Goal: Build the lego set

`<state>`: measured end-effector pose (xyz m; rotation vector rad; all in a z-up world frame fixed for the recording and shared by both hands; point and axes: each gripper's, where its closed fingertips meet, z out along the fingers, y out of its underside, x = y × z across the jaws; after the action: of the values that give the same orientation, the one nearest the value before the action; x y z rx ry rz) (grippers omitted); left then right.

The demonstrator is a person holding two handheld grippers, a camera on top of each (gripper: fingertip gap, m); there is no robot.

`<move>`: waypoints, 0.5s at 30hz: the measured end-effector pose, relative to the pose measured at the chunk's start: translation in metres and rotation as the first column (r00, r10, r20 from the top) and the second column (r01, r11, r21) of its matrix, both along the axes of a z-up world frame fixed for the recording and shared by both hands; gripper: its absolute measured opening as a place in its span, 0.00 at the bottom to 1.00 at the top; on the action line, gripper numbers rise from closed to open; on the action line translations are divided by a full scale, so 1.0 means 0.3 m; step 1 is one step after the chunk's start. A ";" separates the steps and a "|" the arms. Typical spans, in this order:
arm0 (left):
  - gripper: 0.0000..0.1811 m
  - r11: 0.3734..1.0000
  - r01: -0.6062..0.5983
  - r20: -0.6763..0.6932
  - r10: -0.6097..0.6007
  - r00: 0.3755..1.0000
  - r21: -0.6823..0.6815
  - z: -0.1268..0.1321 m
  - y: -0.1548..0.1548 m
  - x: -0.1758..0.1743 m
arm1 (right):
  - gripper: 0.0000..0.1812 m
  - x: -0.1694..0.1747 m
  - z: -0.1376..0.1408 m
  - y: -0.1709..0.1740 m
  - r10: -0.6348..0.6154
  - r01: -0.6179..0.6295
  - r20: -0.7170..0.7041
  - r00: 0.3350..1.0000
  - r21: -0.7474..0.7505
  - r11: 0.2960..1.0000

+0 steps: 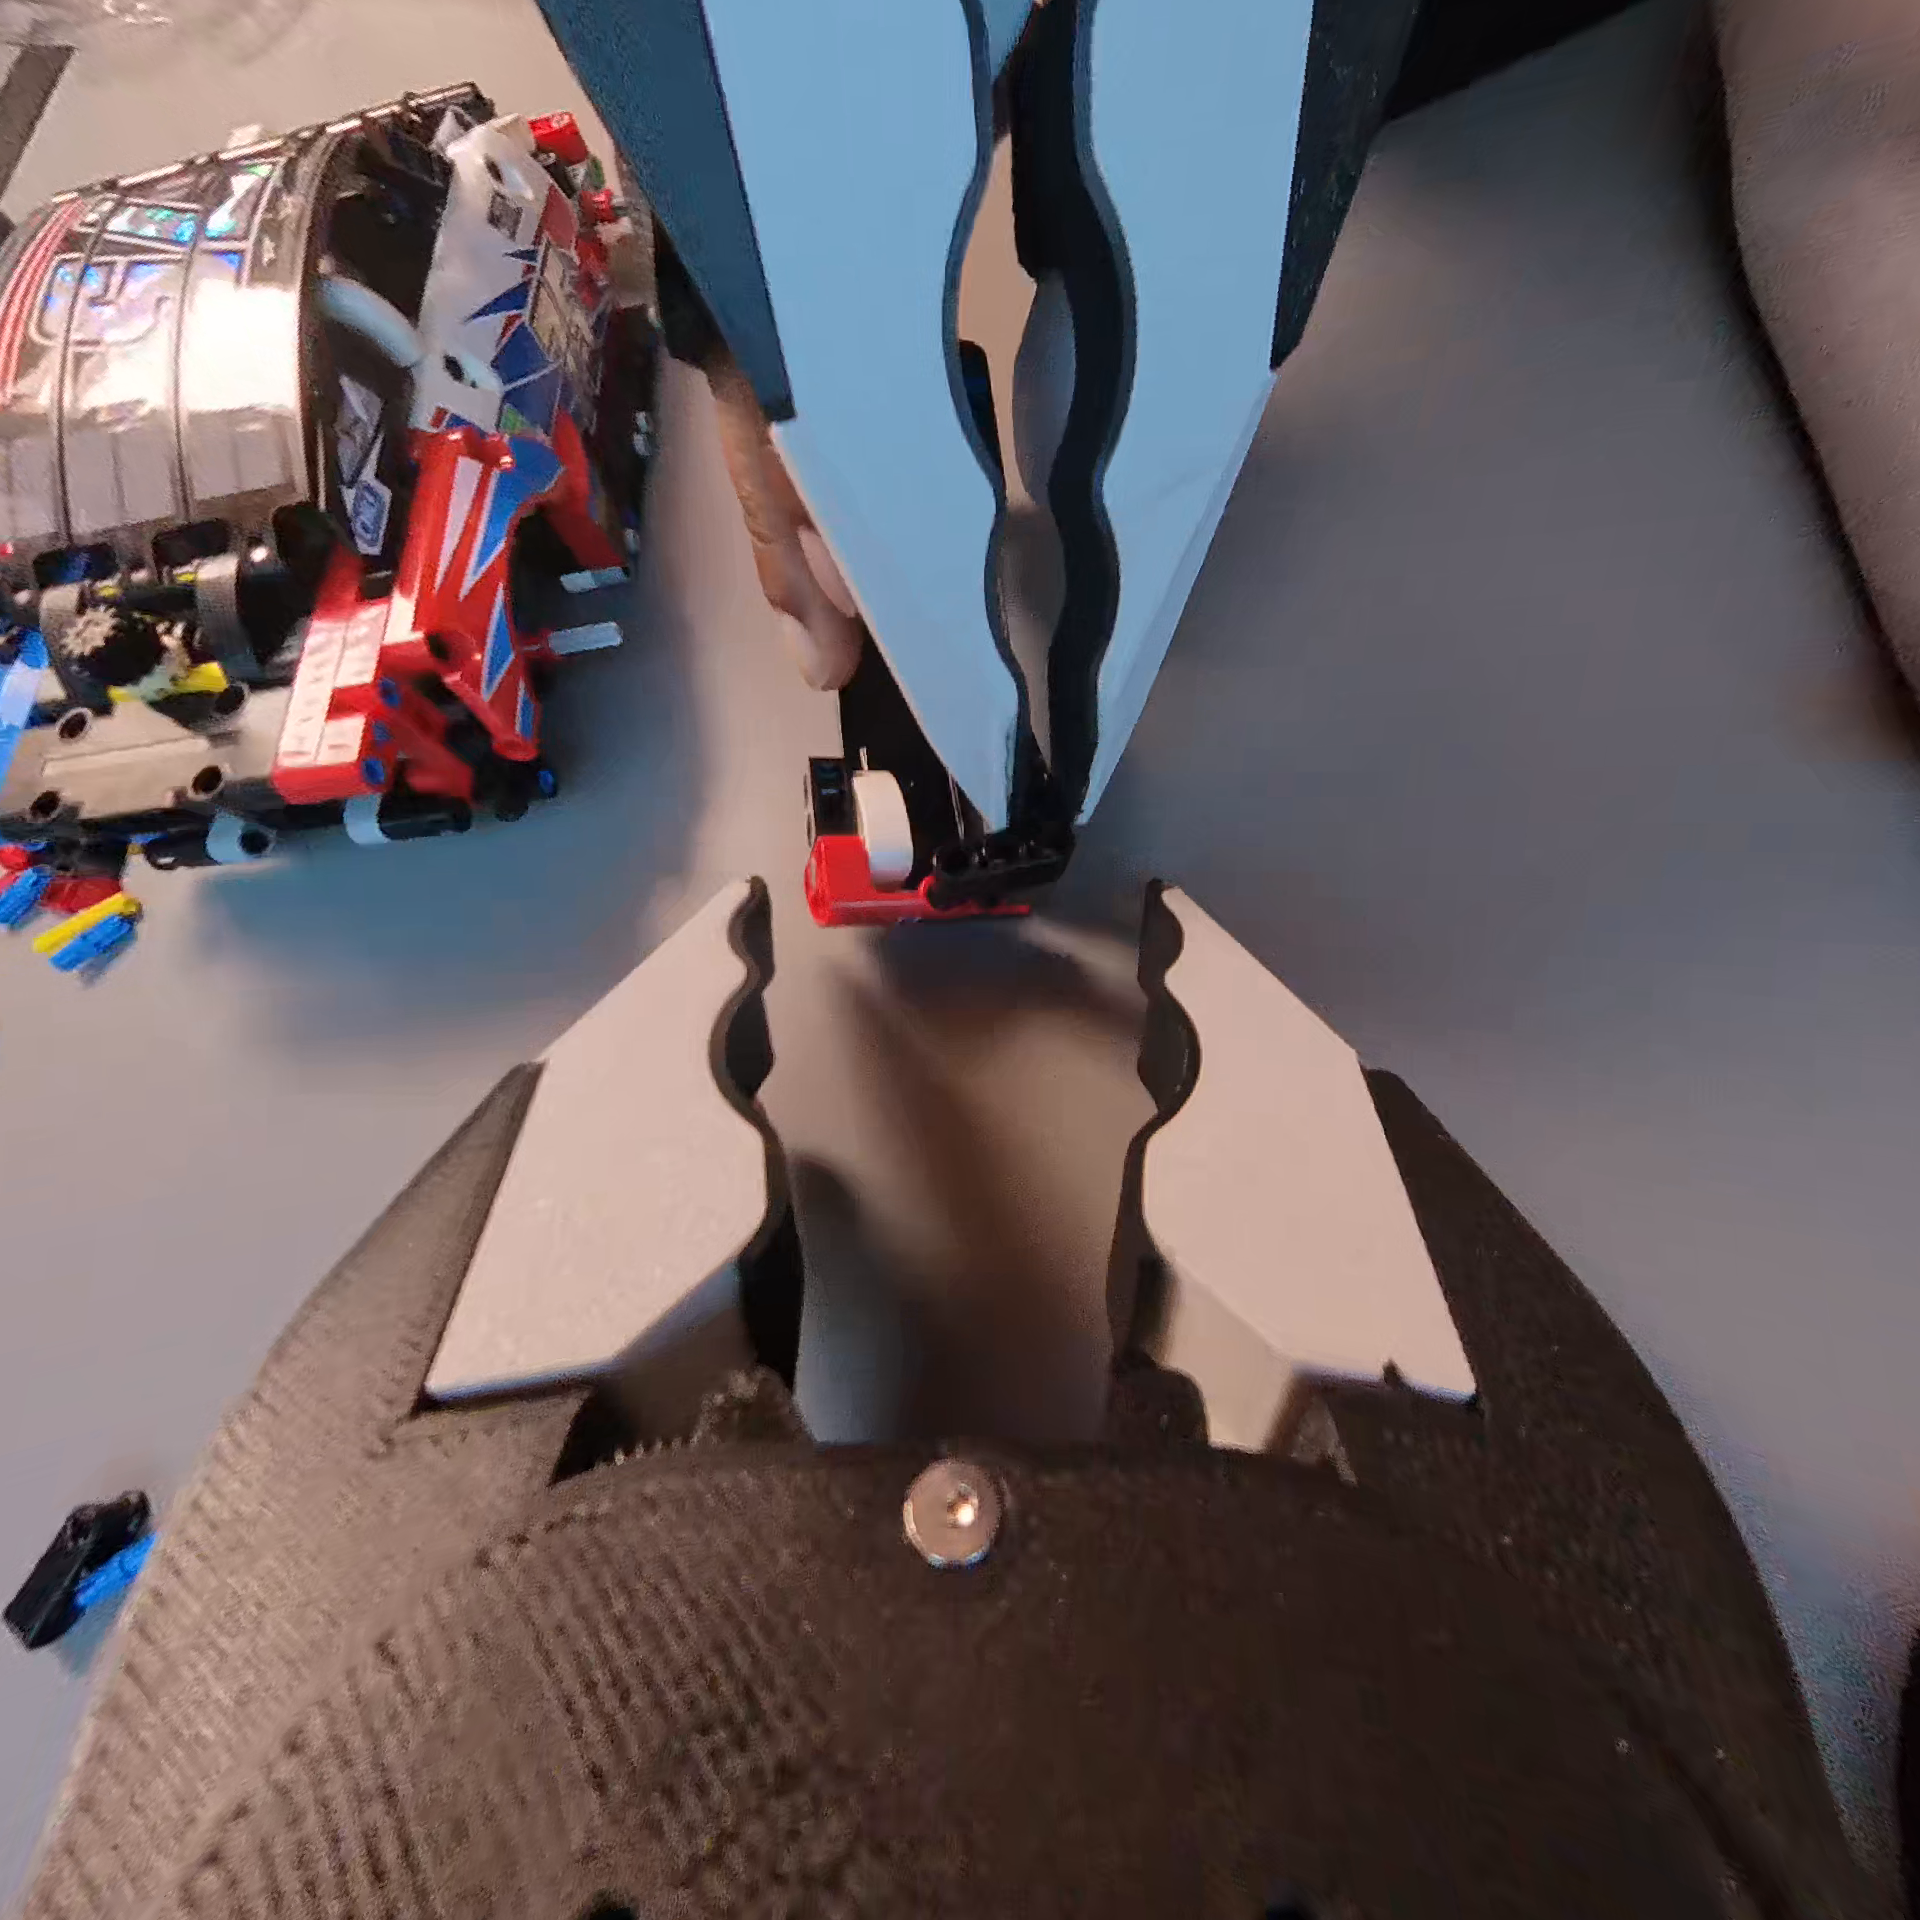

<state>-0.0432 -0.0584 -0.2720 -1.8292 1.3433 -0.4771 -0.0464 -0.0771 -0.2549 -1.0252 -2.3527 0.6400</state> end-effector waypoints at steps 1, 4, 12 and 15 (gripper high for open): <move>0.36 1.000 0.005 -0.005 -0.005 1.000 0.004 -0.002 0.011 0.006 | 0.02 0.001 0.000 0.002 -0.015 0.015 0.001 1.000 0.003 1.000; 0.27 0.999 0.034 -0.011 -0.034 0.999 0.016 -0.003 0.019 0.023 | 0.02 0.007 -0.001 0.004 -0.058 0.058 0.001 0.998 0.007 0.998; 0.25 1.000 0.006 -0.014 -0.006 1.000 0.001 -0.007 0.000 0.042 | 0.02 0.034 -0.001 -0.009 -0.155 0.153 0.020 0.988 0.092 0.984; 0.25 1.000 -0.005 -0.011 0.005 1.000 -0.010 -0.008 -0.011 0.047 | 0.02 0.040 -0.002 -0.017 -0.185 0.177 0.046 0.982 0.145 0.973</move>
<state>-0.0291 -0.0617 -0.2743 -1.8451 1.3460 -0.4728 -0.0343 -0.0823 -0.2556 -1.1920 -2.2828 0.3749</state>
